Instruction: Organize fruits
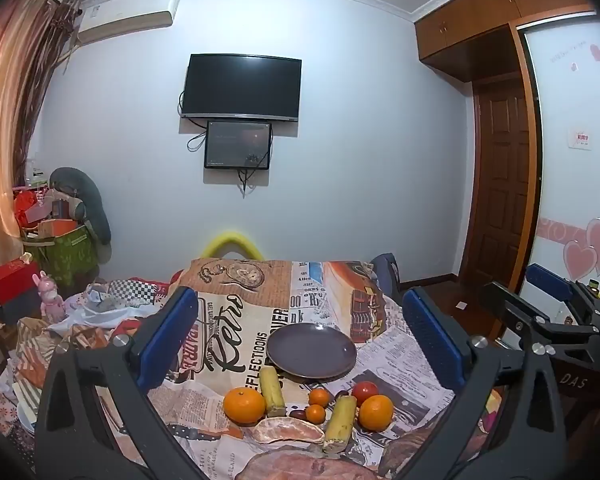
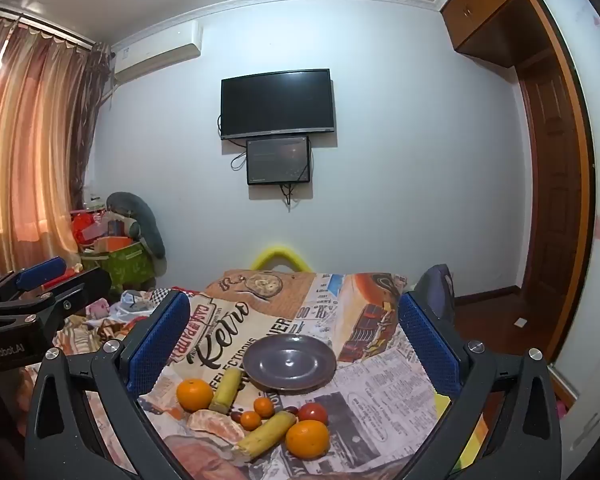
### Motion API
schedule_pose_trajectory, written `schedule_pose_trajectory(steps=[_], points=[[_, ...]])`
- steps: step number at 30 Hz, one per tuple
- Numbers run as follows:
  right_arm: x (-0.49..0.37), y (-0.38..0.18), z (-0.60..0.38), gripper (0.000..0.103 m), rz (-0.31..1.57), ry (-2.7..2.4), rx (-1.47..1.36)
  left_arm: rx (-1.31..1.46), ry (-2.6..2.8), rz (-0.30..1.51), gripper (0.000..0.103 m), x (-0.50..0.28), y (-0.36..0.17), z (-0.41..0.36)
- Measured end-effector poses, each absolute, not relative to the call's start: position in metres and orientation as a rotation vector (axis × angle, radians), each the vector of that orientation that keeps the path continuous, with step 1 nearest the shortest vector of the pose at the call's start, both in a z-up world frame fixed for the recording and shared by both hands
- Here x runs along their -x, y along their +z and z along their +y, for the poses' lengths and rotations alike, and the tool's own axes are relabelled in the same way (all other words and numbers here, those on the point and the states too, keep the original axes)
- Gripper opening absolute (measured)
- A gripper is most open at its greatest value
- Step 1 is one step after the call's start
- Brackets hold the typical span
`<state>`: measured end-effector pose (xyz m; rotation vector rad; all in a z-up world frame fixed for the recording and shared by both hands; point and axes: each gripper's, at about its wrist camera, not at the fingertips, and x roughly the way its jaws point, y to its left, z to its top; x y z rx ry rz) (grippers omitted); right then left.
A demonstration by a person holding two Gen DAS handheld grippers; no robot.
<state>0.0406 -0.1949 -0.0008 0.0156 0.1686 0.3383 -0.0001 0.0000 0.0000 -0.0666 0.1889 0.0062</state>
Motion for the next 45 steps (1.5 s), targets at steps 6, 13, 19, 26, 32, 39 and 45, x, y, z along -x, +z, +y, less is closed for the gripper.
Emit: schedule_pose_trajectory(steps=[6,13,19,26,32,39,45], points=[[-0.0406,-0.0011,-0.1945,0.103,0.161,0.338,-0.018,0.062,0.008,0.184,0.103,0.0003,0.0003,0.0001],[-0.0408,-0.0013,-0.1937,0.103,0.164,0.339,-0.015,0.061,0.0,0.191,0.103,0.0001,0.0047,-0.0024],[-0.0391,0.0,-0.1947,0.103,0.159,0.34,-0.021,0.061,-0.004,0.19,0.103,-0.0013,0.0031,0.0011],[-0.0402,0.0008,-0.1919,0.103,0.153,0.343,-0.02,0.061,-0.009,0.191,0.103,-0.0018,0.0016,0.0012],[-0.0324,0.0033,-0.1973,0.103,0.144,0.338,-0.024,0.06,-0.007,0.194,0.103,-0.0022,0.001,0.0002],[-0.032,0.0048,-0.1958,0.103,0.142,0.338,-0.025,0.06,-0.009,0.193,0.103,-0.002,-0.0003,-0.0002],[-0.0319,0.0052,-0.194,0.103,0.141,0.338,-0.024,0.061,-0.008,0.194,0.103,-0.0022,0.0002,0.0001]])
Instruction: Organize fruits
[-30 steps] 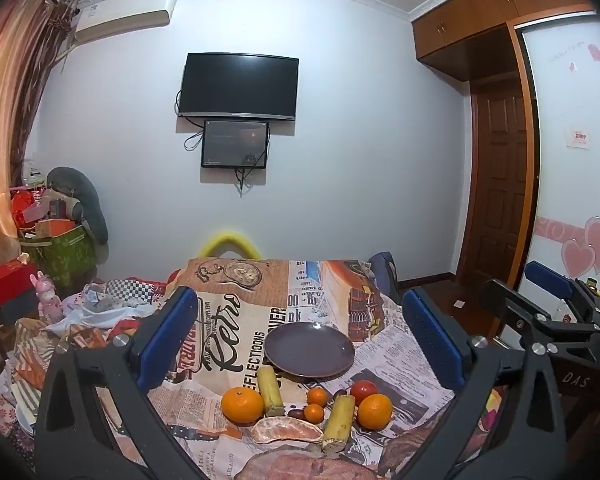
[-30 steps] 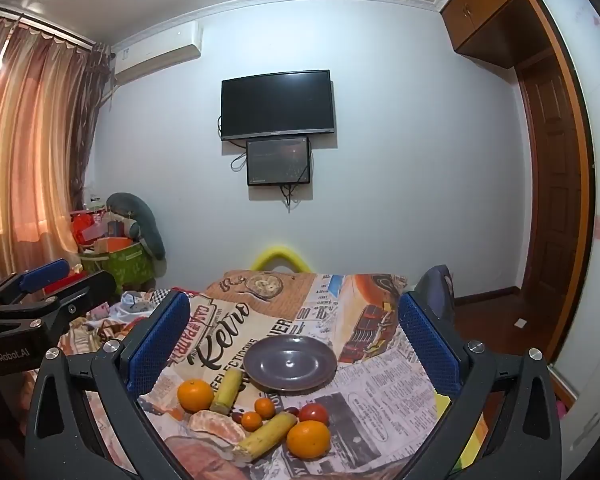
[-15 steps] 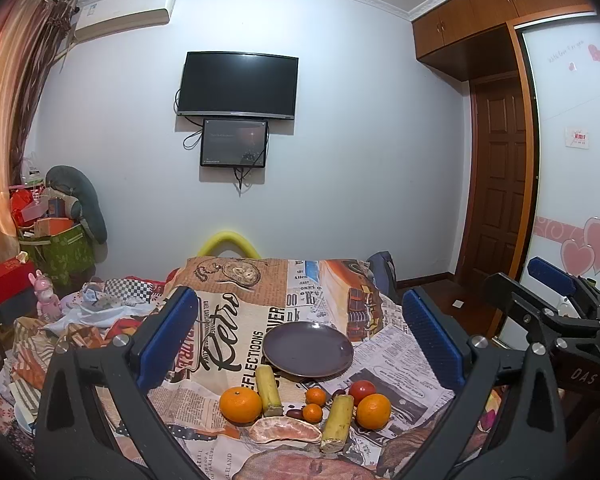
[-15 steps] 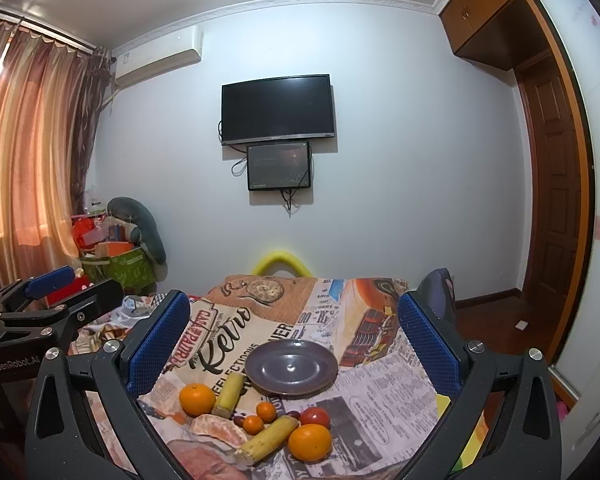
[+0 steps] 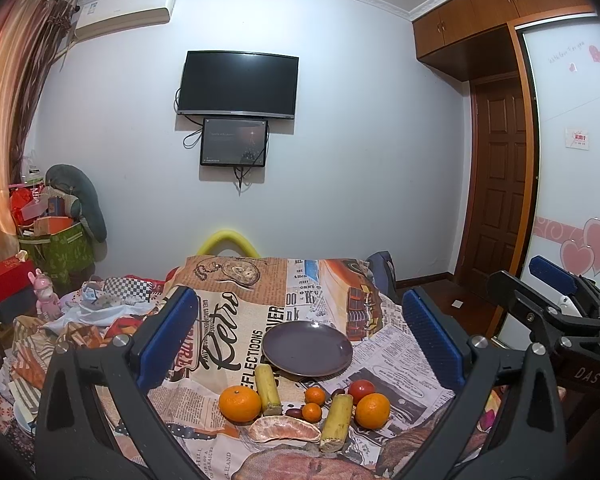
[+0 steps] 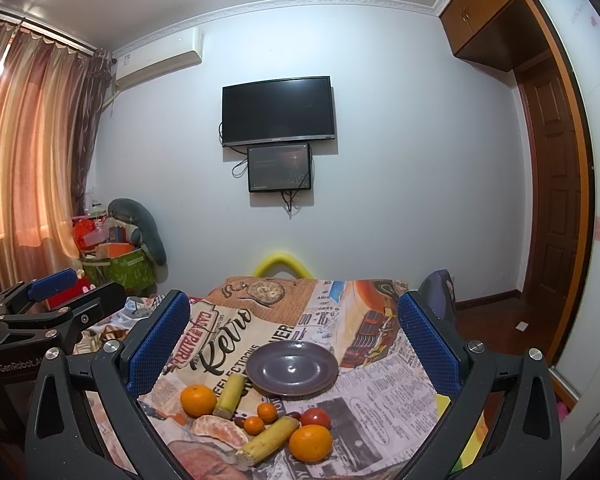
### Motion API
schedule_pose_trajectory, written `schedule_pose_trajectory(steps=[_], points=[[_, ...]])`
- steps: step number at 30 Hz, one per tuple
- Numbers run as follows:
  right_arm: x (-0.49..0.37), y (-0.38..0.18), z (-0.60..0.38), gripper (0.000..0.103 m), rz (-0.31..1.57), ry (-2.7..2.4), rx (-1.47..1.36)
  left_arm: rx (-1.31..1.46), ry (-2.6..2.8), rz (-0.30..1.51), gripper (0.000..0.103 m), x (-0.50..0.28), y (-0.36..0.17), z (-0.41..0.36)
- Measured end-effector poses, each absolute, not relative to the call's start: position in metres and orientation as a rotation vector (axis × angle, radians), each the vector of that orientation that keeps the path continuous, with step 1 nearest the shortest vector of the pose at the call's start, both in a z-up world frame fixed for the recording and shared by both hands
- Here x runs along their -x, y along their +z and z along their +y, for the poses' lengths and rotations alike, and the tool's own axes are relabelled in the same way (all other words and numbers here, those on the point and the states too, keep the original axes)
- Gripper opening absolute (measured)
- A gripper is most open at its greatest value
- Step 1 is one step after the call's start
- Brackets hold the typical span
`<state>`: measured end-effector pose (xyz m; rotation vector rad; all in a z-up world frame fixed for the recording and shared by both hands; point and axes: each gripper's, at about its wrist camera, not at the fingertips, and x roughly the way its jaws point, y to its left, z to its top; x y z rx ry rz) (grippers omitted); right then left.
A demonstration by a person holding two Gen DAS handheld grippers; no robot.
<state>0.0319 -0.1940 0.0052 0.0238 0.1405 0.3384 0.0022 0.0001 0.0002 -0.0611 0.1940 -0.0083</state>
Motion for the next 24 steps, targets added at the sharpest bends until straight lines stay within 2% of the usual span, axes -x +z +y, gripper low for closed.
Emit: schedule_pose_trajectory(steps=[24], points=[[-0.029,0.0062,-0.1965,0.103,0.142,0.343,-0.031,0.064,-0.014,0.205,0.103,-0.0034,-0.0069,-0.0019]])
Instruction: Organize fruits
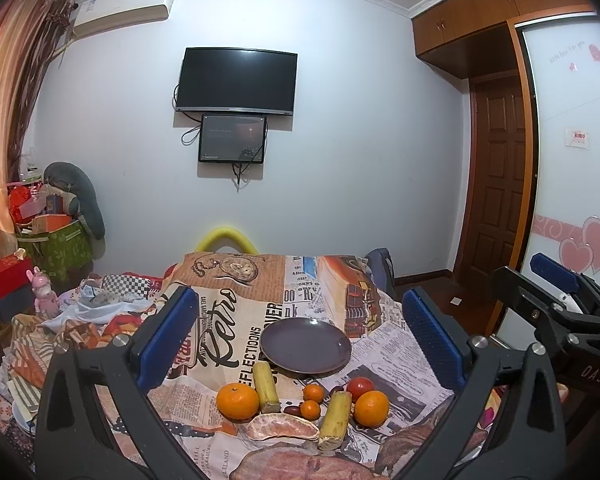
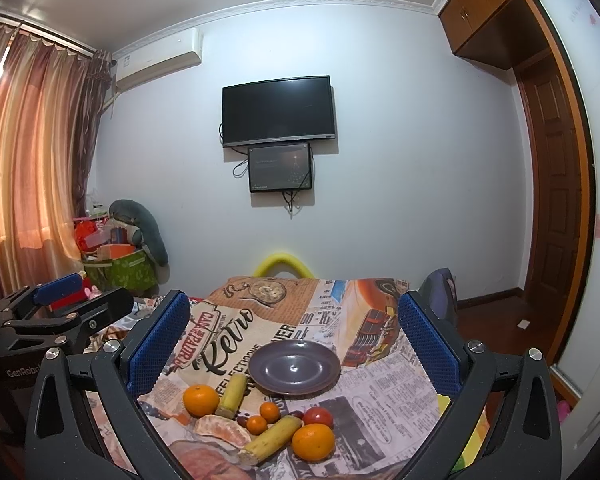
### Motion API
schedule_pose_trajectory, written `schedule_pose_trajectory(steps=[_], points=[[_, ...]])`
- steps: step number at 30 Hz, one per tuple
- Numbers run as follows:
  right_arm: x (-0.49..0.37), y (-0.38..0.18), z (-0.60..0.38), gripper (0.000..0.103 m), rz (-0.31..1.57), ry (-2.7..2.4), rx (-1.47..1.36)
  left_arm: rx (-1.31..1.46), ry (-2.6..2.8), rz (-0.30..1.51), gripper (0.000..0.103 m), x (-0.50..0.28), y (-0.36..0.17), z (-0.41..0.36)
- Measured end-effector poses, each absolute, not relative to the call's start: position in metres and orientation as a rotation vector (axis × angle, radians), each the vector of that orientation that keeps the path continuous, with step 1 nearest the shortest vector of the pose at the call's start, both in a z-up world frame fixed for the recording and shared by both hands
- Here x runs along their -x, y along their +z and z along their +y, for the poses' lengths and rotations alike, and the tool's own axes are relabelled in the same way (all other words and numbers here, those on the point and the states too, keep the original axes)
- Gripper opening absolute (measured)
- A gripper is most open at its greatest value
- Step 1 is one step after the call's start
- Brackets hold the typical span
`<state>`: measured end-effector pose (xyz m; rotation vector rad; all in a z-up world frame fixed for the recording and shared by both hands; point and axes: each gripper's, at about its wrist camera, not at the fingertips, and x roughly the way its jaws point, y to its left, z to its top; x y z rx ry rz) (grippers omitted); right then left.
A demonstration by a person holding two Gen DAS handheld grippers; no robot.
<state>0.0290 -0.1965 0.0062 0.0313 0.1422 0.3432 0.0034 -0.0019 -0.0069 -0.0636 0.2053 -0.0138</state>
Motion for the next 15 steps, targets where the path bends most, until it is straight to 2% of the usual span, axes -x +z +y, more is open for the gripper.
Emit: schedule_pose_trajectory(steps=[15], points=[[-0.0293,0.0032,-0.1964,0.103,0.143,0.347,-0.032,0.066,-0.016,0.209,0.103,-0.0057,-0.0044,-0.0016]])
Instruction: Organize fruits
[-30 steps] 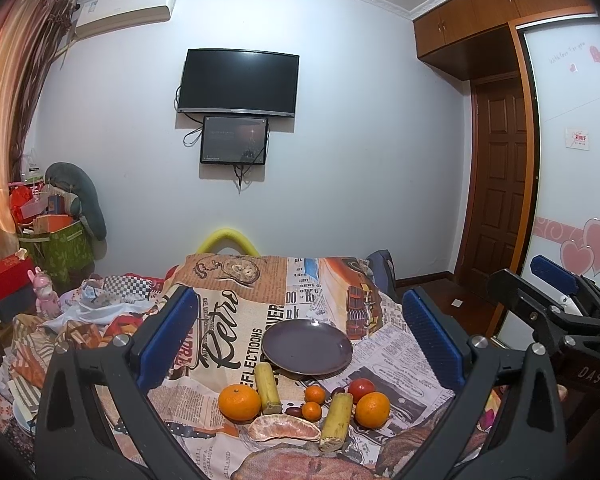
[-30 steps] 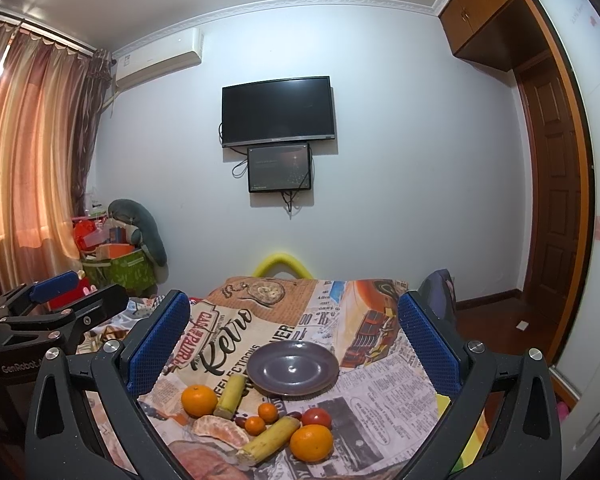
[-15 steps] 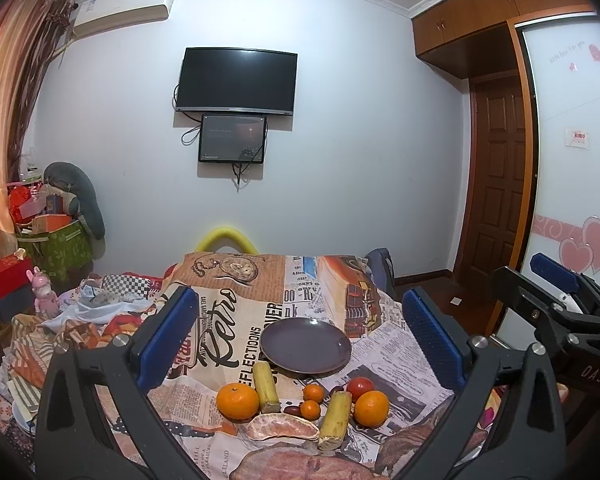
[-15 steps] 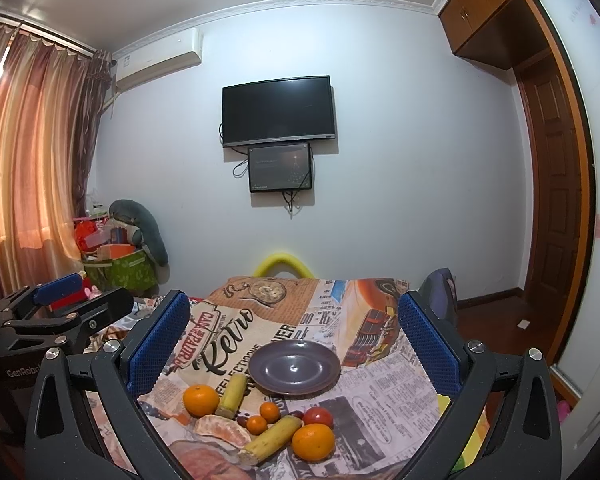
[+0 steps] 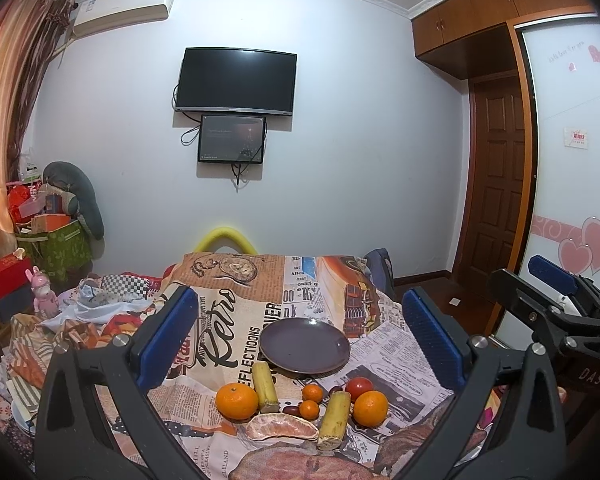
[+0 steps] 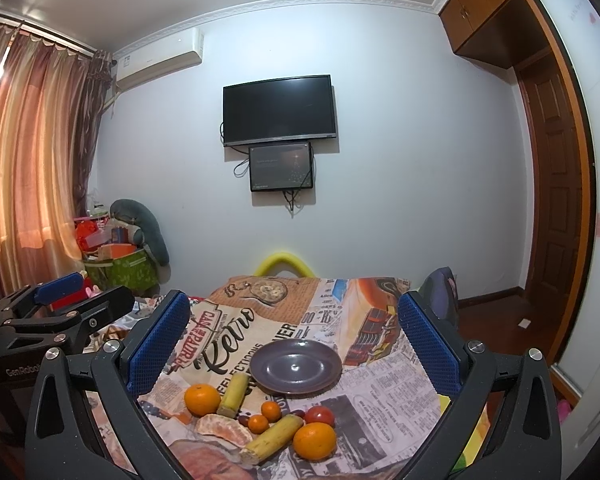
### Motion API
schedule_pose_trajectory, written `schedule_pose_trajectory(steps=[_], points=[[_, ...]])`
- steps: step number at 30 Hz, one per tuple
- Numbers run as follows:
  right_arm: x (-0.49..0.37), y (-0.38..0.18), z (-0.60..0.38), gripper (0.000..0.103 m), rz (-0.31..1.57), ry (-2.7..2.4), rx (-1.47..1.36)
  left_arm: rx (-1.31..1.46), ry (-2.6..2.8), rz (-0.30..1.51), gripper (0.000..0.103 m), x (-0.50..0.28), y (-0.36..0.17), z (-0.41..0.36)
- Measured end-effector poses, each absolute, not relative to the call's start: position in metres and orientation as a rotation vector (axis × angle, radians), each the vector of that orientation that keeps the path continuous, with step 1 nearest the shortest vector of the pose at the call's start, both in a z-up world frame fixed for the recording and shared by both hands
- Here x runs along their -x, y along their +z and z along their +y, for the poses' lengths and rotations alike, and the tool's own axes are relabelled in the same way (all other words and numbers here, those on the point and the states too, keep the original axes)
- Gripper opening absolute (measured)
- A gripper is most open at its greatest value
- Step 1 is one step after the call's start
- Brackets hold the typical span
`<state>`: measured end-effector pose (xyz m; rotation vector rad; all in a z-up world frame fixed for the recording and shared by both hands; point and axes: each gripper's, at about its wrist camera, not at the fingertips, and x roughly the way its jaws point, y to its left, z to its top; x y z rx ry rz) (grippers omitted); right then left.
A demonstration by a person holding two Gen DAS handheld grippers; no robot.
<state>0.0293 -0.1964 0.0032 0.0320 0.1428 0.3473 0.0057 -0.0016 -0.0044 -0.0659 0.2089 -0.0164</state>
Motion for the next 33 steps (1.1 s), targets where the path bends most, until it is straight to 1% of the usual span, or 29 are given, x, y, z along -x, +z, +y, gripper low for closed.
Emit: schedule_pose_trajectory(steps=[11,12,16,17,21,23,25,26,28,31,33], points=[[-0.039,-0.007,-0.194,0.103,0.165,0.329,-0.019,0.049,-0.022,0.207,0.103,-0.009,-0.008,0.0],[-0.042,-0.01,-0.194,0.103,0.172,0.324,-0.013,0.049,-0.022,0.208,0.102,-0.009,-0.009,0.0],[-0.058,-0.027,-0.192,0.103,0.232,0.312,0.003,0.04,-0.013,0.236,0.088,-0.018,-0.016,0.002],[-0.063,-0.033,-0.192,0.103,0.256,0.318,0.003,0.04,-0.009,0.248,0.087,-0.021,-0.018,0.004],[-0.076,-0.049,-0.192,0.096,0.321,0.334,0.016,0.047,0.009,0.297,0.082,-0.036,-0.032,0.015],[-0.082,-0.058,-0.193,0.091,0.356,0.337,0.03,0.047,0.014,0.324,0.078,-0.045,-0.042,0.021],[-0.091,-0.07,-0.194,0.084,0.413,0.342,0.043,0.049,0.019,0.363,0.071,-0.056,-0.053,0.028],[-0.094,-0.073,-0.194,0.083,0.43,0.345,0.041,0.055,0.021,0.394,0.069,-0.064,-0.061,0.033],[-0.102,-0.084,-0.195,0.077,0.481,0.346,0.041,0.068,0.028,0.449,0.064,-0.078,-0.076,0.041],[-0.116,-0.101,-0.196,0.071,0.569,0.35,0.045,0.089,0.041,0.524,0.061,-0.096,-0.099,0.049],[-0.122,-0.111,-0.195,0.07,0.618,0.356,0.041,0.101,0.048,0.565,0.061,-0.105,-0.112,0.056]])
